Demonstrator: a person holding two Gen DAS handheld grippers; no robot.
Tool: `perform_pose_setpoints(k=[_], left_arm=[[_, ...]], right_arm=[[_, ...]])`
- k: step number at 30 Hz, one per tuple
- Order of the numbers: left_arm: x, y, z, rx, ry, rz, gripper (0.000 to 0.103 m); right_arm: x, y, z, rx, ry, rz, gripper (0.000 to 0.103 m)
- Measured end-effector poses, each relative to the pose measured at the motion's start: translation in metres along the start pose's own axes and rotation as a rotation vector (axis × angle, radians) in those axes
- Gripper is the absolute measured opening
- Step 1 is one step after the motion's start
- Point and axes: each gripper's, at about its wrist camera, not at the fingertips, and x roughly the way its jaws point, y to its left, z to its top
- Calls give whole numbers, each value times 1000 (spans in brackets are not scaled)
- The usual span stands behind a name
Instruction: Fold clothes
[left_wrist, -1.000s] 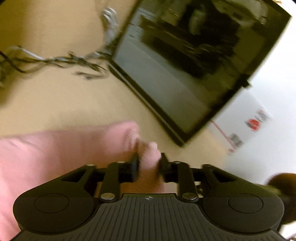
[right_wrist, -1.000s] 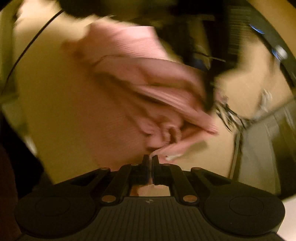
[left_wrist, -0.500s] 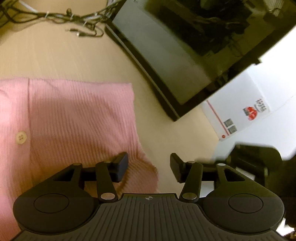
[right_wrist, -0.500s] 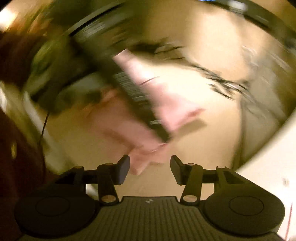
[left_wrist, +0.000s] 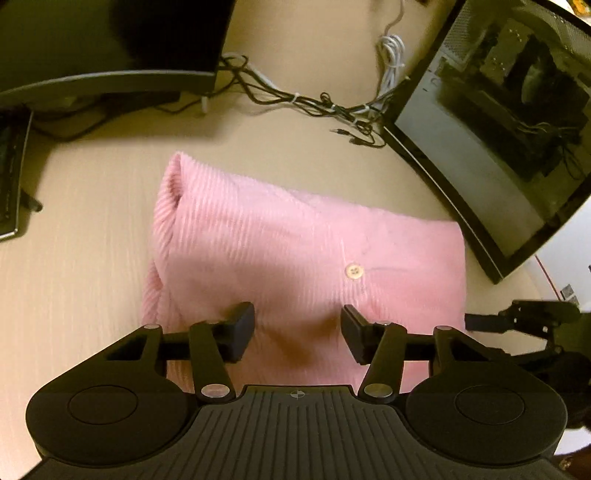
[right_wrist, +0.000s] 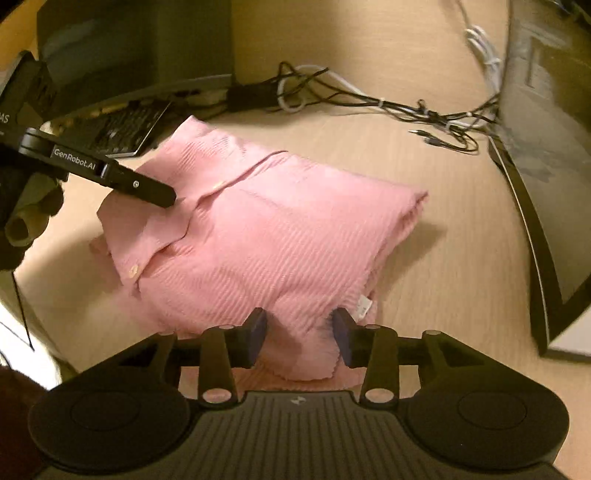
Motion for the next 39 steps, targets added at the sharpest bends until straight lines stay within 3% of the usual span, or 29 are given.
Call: perform_pose_setpoints(k=[3,8,15,21,24,28,31,33,36,39], left_arm=[[-9,-20,4,53,-42,22,74],[-9,-32,22,93,-92,6,79],[27,-23,36,80,-41,26,76],[57,-13,44,70,4,44,81],[63,-13,46,79,5,43,83],[64,-12,49,72,6,41,84],[52,-7,50,34,-7,24,82],[39,-1,51,-15,-40,-6,82],[18,14,46,-90,-95,-3,77],[9,28,39,-138,-94,31,72]], right_arm=[[-1,-11,12,-18,-20,2,47],[-7,-23,32,-15,-118,-22,49],[36,-15,22,-146,-40,-35,59],[37,-24,29,-147,-18,-13,69],[33,-27,32,-145,-23,-10,69],[16,-21,47,-175,-124,-4,68],[16,-14,61,-206,-172,55,55],[29,-7,67,-208,-172,98,48],[53,10,69,-234,-155,156,47],[87,18,67,-258,-50,186,48]])
